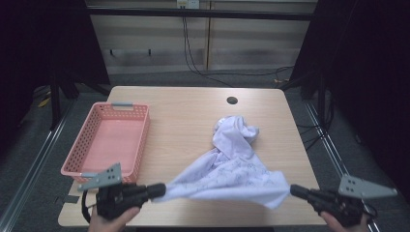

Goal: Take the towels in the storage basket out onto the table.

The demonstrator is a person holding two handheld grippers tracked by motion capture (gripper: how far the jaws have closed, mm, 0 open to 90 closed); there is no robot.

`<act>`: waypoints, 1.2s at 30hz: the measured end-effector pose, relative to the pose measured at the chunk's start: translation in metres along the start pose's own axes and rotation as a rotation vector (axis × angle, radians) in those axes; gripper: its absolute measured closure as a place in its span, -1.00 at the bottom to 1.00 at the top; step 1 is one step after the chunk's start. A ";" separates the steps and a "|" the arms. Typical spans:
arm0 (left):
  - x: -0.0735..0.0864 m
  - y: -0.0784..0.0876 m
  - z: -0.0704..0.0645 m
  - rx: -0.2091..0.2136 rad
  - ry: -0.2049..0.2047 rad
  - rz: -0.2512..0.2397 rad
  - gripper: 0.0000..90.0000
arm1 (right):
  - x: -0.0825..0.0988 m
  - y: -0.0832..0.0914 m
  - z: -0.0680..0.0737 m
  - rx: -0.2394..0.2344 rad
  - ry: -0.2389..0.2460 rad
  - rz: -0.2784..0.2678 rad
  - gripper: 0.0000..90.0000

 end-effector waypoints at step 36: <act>0.058 -0.150 0.161 -0.179 0.047 0.338 0.94 | 0.055 -0.212 -0.029 0.065 0.115 0.370 0.30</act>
Point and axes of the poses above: each handheld gripper's, and its own axes: y roughly backward along the jaws, x roughly out of its underside, z roughly to its left, the point moved 9 cm from there along -y, roughly forward along the jaws, and after that the axes turned 15 degrees about x, right-handed, at the moved point
